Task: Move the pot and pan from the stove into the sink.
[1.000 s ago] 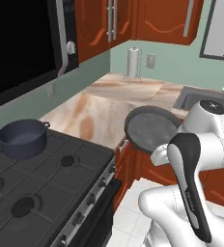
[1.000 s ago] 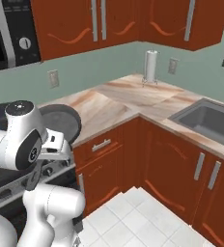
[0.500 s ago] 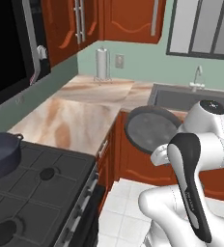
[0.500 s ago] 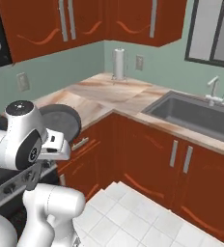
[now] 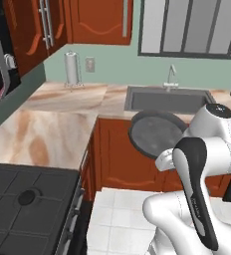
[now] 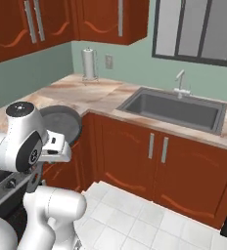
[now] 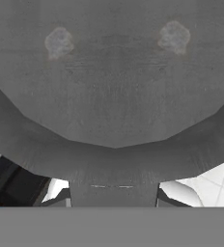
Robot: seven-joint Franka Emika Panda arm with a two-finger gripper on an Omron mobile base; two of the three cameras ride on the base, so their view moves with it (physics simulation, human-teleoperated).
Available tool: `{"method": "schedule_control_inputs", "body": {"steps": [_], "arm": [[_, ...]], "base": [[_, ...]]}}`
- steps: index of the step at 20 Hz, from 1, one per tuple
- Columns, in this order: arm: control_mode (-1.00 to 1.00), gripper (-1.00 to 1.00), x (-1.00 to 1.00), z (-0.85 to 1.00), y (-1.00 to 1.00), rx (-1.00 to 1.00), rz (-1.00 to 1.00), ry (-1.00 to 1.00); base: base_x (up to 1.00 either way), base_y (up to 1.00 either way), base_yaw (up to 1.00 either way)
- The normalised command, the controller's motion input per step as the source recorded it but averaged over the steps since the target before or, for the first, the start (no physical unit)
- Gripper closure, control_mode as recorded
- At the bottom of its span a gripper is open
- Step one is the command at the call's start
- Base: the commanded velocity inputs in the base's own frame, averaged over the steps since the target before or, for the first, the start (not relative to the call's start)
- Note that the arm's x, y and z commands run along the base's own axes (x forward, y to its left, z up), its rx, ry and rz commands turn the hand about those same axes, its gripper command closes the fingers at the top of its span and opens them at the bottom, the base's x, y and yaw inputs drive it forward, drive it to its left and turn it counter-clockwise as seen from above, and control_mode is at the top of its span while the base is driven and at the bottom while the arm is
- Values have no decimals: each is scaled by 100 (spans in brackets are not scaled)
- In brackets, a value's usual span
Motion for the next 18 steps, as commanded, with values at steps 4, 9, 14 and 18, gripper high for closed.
{"method": "schedule_control_inputs", "body": {"steps": [4,9,14,18], "arm": [[100,100,0,0,0,0,0,0],[100,100,0,0,0,0,0,0],[100,100,0,0,0,0,0,0],[100,100,0,0,0,0,0,0]], "base": [[0,-17,-34],[0,-19,-33],[0,-22,-33],[0,-23,-32]]}}
